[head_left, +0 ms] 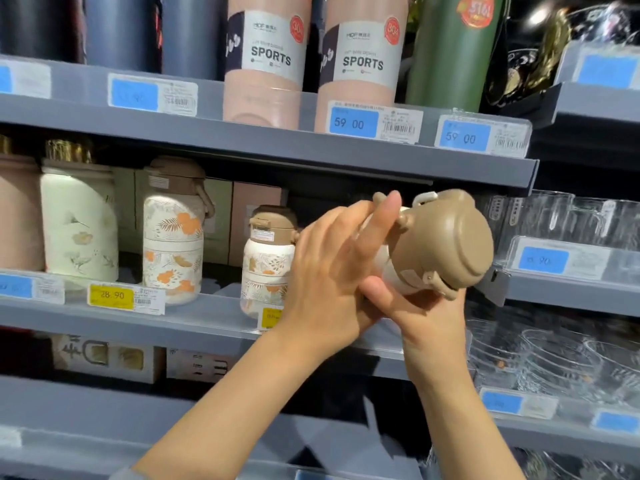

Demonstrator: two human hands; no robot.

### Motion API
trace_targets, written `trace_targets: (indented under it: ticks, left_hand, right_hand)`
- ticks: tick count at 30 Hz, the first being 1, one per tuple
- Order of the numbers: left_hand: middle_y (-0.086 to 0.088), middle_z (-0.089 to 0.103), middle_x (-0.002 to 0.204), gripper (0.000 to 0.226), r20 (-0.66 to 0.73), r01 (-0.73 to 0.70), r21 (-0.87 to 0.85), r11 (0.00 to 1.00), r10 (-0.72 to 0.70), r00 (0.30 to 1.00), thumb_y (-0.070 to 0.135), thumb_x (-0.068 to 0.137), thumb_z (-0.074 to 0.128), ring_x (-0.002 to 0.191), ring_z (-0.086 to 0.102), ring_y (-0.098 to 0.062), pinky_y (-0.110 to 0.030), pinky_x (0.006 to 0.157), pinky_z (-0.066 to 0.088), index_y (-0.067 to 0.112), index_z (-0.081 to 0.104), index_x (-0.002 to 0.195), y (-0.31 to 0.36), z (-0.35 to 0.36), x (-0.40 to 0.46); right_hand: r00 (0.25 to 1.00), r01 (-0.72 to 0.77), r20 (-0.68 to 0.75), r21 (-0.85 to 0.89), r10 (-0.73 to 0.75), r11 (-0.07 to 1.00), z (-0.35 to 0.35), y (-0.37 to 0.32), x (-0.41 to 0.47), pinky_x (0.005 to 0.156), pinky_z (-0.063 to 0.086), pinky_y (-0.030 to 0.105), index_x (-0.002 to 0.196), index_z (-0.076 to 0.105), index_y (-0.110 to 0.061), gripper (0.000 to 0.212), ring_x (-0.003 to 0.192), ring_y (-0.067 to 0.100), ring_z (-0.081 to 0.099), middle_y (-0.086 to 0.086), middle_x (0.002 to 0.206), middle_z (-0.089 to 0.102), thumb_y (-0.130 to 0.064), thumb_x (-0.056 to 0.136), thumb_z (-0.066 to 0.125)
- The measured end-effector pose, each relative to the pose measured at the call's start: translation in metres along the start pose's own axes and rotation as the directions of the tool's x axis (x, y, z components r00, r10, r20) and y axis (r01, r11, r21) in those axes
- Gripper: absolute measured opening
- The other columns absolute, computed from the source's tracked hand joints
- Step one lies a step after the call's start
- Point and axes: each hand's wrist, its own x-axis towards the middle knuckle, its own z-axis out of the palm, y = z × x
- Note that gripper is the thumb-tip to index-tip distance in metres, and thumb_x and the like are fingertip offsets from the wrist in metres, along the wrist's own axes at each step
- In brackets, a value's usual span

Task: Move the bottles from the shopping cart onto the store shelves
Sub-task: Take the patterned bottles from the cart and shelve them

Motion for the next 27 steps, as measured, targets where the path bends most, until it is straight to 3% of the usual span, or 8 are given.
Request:
trace_targets:
  ticks: [3, 5, 7, 8, 11, 16, 21, 27]
  left_hand:
    - [-0.009, 0.037, 0.145, 0.097, 0.026, 0.025, -0.139, 0.990, -0.021, 0.999, 0.039, 0.086, 0.063, 0.133, 0.042, -0.025, -0.037, 0.109, 0.036, 0.042, -0.010, 0.150, -0.014, -0.004, -0.010]
    - [-0.008, 0.036, 0.147, 0.086, 0.042, 0.111, -0.092, 0.990, -0.107, 0.993, 0.045, 0.085, 0.064, 0.137, 0.037, -0.017, -0.032, 0.113, 0.030, 0.033, 0.008, 0.149, -0.027, -0.013, -0.033]
    - [-0.003, 0.036, 0.145, 0.075, 0.014, 0.233, 0.041, 0.972, -0.233, 0.972, 0.047, 0.087, 0.059, 0.135, 0.037, -0.012, -0.033, 0.113, 0.027, 0.024, 0.018, 0.146, -0.044, -0.025, -0.064]
    - [-0.002, 0.037, 0.144, 0.070, 0.003, 0.291, 0.112, 0.950, -0.293, 0.956, 0.048, 0.089, 0.054, 0.132, 0.038, -0.015, -0.037, 0.113, 0.026, 0.022, 0.022, 0.146, -0.052, -0.031, -0.080]
    - [-0.009, 0.045, 0.142, 0.062, 0.023, 0.382, 0.317, 0.868, -0.410, 0.912, 0.052, 0.095, 0.041, 0.130, 0.042, -0.025, -0.046, 0.116, 0.020, 0.015, 0.030, 0.144, -0.073, -0.044, -0.118]
    - [-0.013, 0.060, 0.131, 0.056, 0.124, 0.262, 0.541, 0.799, -0.383, 0.915, 0.047, 0.100, 0.031, 0.128, 0.047, -0.032, -0.053, 0.114, 0.023, 0.010, 0.057, 0.133, -0.090, -0.043, -0.142]
    - [-0.012, 0.064, 0.123, 0.052, 0.087, 0.237, 0.574, 0.784, -0.347, 0.934, 0.042, 0.099, 0.033, 0.123, 0.050, -0.032, -0.051, 0.112, 0.024, 0.009, 0.063, 0.125, -0.092, -0.039, -0.143]
    - [-0.011, 0.064, 0.123, 0.050, 0.070, 0.223, 0.594, 0.773, -0.326, 0.943, 0.041, 0.099, 0.031, 0.123, 0.050, -0.032, -0.052, 0.110, 0.027, 0.010, 0.063, 0.123, -0.093, -0.038, -0.144]
  right_hand:
    - [0.995, 0.060, -0.073, -0.154, -0.072, 0.986, -0.001, 0.012, 0.010, 0.096, 0.048, 0.053, 0.131, 0.045, -0.003, 0.099, 0.117, 0.036, 0.056, 0.024, 0.125, 0.054, -0.045, 0.054, 0.092]
    - [0.989, 0.090, -0.088, -0.263, -0.117, 0.961, -0.001, 0.018, 0.014, 0.101, 0.046, 0.038, 0.128, 0.041, -0.015, 0.092, 0.120, 0.020, 0.054, 0.015, 0.125, 0.052, -0.037, 0.054, 0.092]
    - [0.990, 0.109, -0.049, -0.336, -0.133, 0.935, 0.001, 0.024, 0.017, 0.095, 0.043, 0.013, 0.125, 0.036, -0.015, 0.091, 0.113, -0.010, 0.049, -0.006, 0.119, 0.048, -0.015, 0.054, 0.093]
    - [0.993, 0.103, -0.020, -0.373, -0.119, 0.922, 0.003, 0.027, 0.020, 0.090, 0.042, 0.007, 0.125, 0.035, -0.015, 0.091, 0.109, -0.017, 0.047, -0.015, 0.117, 0.045, -0.007, 0.055, 0.092]
    - [0.997, -0.048, 0.032, -0.426, 0.068, 0.903, 0.005, 0.036, 0.030, 0.091, 0.047, 0.017, 0.135, 0.031, -0.026, 0.093, 0.109, -0.012, 0.052, -0.025, 0.118, 0.051, -0.013, 0.064, 0.089]
    - [0.950, -0.261, -0.013, -0.582, 0.311, 0.771, 0.012, 0.053, 0.041, 0.092, 0.052, 0.044, 0.136, 0.028, -0.036, 0.096, 0.104, 0.010, 0.062, -0.018, 0.117, 0.061, -0.052, 0.057, 0.080]
    - [0.908, -0.332, -0.058, -0.706, 0.416, 0.626, 0.020, 0.059, 0.042, 0.088, 0.053, 0.045, 0.125, 0.030, -0.038, 0.075, 0.099, 0.017, 0.064, -0.012, 0.112, 0.065, -0.056, 0.068, 0.074]
    - [0.904, -0.295, -0.061, -0.803, 0.422, 0.517, 0.025, 0.058, 0.040, 0.090, 0.048, 0.043, 0.143, 0.015, -0.027, 0.089, 0.107, 0.032, 0.059, 0.006, 0.120, 0.063, -0.059, 0.076, 0.064]
